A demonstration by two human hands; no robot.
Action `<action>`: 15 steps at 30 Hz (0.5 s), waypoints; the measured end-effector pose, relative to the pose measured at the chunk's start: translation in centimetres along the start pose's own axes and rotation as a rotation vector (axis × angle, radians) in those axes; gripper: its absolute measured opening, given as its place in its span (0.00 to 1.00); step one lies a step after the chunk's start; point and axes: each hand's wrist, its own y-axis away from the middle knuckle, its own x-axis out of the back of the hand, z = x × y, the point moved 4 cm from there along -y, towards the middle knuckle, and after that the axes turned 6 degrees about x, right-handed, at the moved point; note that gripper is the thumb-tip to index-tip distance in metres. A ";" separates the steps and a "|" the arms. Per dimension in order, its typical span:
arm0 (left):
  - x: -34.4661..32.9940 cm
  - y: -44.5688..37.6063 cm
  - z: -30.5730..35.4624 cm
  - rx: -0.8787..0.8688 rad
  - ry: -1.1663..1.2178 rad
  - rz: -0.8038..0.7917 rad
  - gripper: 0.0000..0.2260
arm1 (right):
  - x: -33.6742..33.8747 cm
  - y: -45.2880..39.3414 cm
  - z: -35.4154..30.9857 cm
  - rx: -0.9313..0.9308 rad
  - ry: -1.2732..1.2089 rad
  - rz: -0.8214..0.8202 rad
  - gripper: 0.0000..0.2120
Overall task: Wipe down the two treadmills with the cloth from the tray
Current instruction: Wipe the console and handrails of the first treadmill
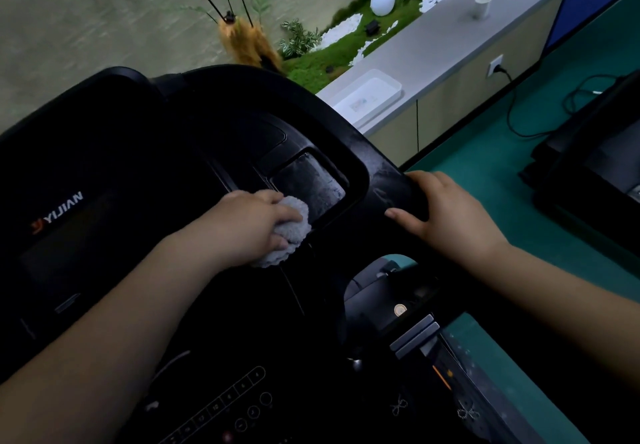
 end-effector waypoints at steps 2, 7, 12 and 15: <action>-0.5 -0.4 0.6 -0.030 0.021 -0.079 0.22 | 0.0 0.0 -0.1 0.000 -0.003 0.001 0.31; 3.9 -2.4 0.2 -0.201 0.124 0.113 0.23 | 0.1 0.1 -0.1 0.008 0.008 0.005 0.32; 4.5 -3.2 -1.9 -0.389 -0.153 0.134 0.19 | 0.1 0.0 -0.1 0.010 0.000 0.013 0.32; 3.1 -3.9 -2.0 -0.388 -0.049 0.088 0.19 | 0.1 0.1 -0.1 0.010 0.000 0.004 0.32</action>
